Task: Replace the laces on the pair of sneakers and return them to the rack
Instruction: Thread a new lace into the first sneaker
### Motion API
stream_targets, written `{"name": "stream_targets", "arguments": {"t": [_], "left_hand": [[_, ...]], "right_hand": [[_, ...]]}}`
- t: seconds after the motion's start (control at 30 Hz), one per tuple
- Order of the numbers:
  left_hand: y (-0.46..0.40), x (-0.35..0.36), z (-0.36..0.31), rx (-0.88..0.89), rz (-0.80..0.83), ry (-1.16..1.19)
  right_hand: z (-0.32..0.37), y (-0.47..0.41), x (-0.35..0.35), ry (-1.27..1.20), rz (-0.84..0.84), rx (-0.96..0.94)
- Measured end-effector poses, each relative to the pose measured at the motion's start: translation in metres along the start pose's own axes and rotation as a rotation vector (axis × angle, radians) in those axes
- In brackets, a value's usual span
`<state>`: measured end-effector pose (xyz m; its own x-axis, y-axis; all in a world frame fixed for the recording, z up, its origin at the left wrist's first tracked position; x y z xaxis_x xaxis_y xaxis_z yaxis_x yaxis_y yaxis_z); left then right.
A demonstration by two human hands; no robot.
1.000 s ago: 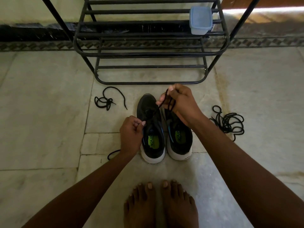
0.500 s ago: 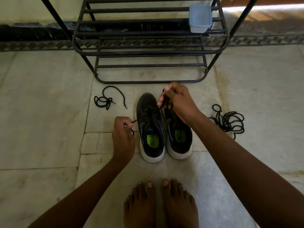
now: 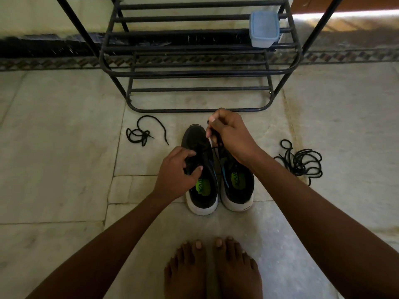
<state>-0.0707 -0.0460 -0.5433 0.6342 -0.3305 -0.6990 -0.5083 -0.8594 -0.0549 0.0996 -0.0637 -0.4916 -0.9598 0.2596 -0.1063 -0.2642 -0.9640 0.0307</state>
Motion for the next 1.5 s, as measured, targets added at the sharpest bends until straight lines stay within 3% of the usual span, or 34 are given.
{"name": "stream_targets", "arguments": {"t": [0.13, 0.23, 0.33, 0.57, 0.77, 0.93, 1.07, 1.3, 1.5], "left_hand": [[0.007, -0.001, -0.004, -0.003, -0.069, -0.028], [0.011, -0.001, 0.002, -0.063, -0.096, -0.055], [0.014, 0.000, 0.003, -0.074, -0.103, -0.049], [0.015, 0.002, 0.003, -0.041, -0.098, -0.061], [0.018, 0.004, 0.002, -0.049, -0.099, -0.053], [0.021, 0.003, 0.004, -0.061, -0.101, -0.045], [0.021, 0.002, 0.004, -0.050, -0.109, -0.055], [0.018, 0.003, 0.005, -0.058, -0.103, -0.036], [0.016, -0.005, 0.005, -0.093, -0.147, -0.041]], "right_hand": [[0.015, -0.002, -0.006, 0.407, 0.032, -0.233], [0.008, 0.000, 0.001, 0.825, 0.183, -0.356], [-0.015, 0.003, 0.003, 1.027, 0.336, -0.272], [-0.042, 0.010, 0.010, 1.164, 0.587, -0.105], [-0.015, 0.002, 0.007, 0.970, 0.393, -0.328], [-0.007, 0.004, 0.008, 0.684, 0.353, -0.313], [-0.005, 0.007, 0.005, 0.623, 0.326, -0.278], [-0.011, 0.007, 0.001, 0.531, 0.343, -0.190], [-0.015, 0.009, -0.004, 0.680, 0.492, -0.180]]}}
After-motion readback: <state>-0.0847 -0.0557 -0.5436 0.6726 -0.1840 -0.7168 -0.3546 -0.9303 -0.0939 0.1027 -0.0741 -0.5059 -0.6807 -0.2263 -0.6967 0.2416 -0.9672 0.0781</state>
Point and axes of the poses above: each hand's wrist, its own y-axis away from the middle knuckle, its own x-axis out of the palm, z = x × y, the point moved 8 cm from there along -y, towards the middle knuckle, and after that the axes turned 7 degrees about -x, right-handed, at the moved point
